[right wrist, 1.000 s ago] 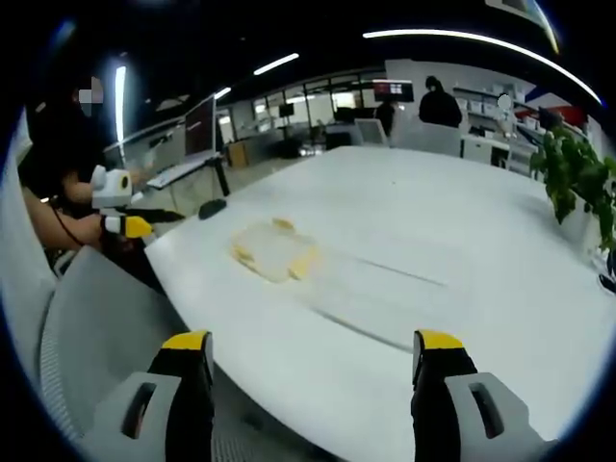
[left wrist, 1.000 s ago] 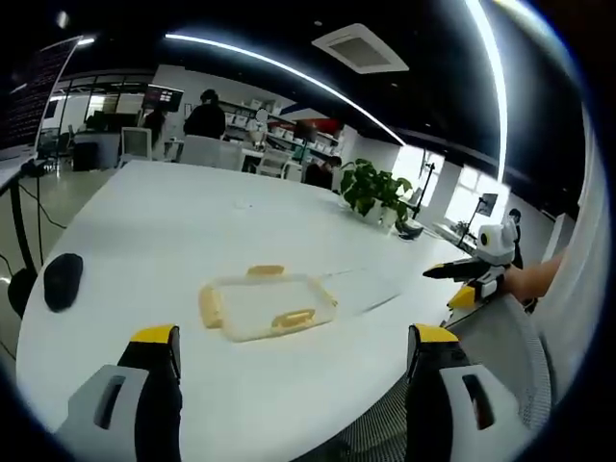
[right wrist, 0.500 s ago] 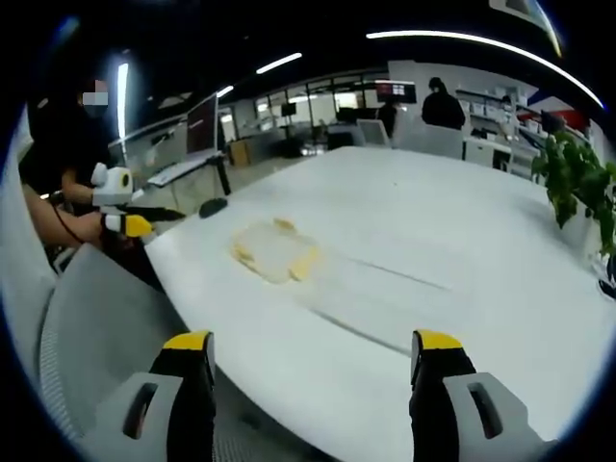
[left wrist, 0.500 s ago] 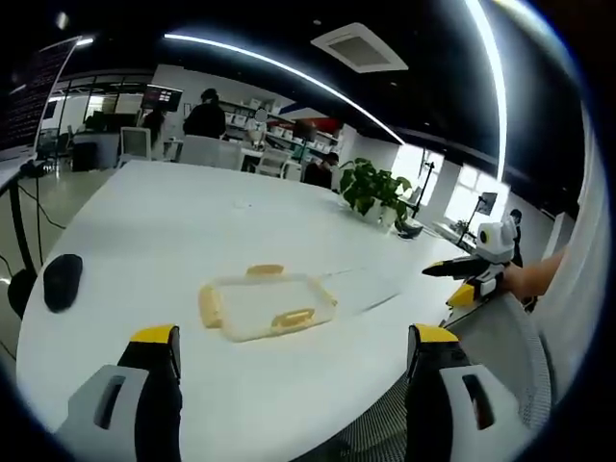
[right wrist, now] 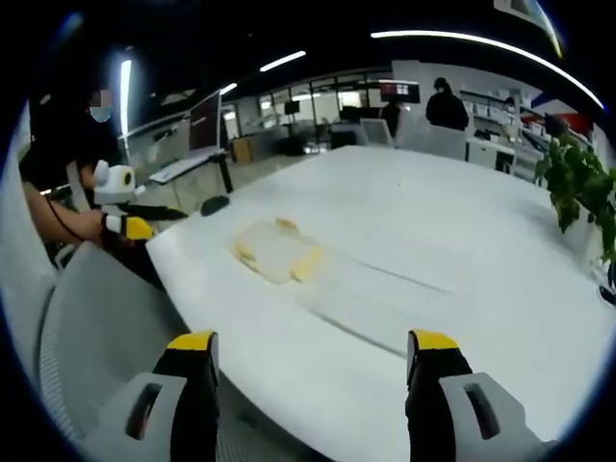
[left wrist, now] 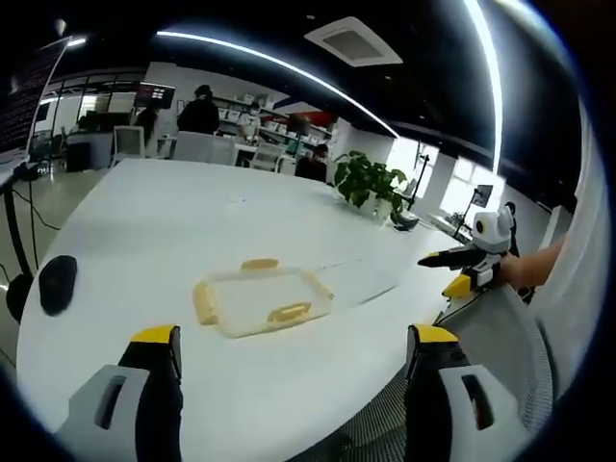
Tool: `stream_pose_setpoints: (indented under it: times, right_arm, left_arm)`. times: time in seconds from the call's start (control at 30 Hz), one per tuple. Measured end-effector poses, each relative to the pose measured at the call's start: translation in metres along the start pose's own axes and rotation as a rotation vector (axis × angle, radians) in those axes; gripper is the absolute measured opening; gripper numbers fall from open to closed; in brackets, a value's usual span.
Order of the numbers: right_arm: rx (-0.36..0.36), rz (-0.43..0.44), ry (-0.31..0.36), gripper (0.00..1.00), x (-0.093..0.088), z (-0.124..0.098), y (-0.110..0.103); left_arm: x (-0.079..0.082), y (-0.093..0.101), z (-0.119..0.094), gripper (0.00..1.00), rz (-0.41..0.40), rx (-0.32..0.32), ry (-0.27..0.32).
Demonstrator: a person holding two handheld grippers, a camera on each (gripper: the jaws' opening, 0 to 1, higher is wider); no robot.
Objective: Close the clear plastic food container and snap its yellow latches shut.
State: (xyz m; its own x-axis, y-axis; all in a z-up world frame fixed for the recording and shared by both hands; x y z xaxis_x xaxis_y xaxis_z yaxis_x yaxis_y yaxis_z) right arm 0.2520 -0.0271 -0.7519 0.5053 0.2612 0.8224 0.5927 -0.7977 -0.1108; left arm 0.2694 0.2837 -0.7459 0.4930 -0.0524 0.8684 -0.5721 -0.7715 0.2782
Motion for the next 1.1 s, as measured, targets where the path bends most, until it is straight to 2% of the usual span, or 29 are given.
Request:
stream_pose_setpoints:
  times: [0.53,1.1]
  right_arm:
    - [0.036,-0.076,-0.047,0.71,0.003,0.009,-0.002]
    - [0.087,-0.166,-0.079,0.69,0.015,0.026,-0.004]
  left_arm:
    - [-0.003,0.003,0.012,0.94,0.094,-0.033,-0.072]
    - [-0.004,-0.005,0.027,0.89,0.177,-0.065,-0.149]
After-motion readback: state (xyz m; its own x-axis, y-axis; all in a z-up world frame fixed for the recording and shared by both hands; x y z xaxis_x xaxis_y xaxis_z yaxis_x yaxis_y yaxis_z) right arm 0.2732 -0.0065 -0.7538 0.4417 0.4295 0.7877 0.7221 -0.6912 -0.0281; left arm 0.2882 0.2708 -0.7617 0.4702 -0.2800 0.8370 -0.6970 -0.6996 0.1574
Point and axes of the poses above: the point that each gripper's makers call its tool centre point, and the gripper's own axes: z roughly forward along the fingers, y roughly to its right, x roughly out of its top, the point moved 3 cm from there along -z, roughly backward along the fingers, and after that the axes turned 1 degree about -y, right-handed, at the moved point
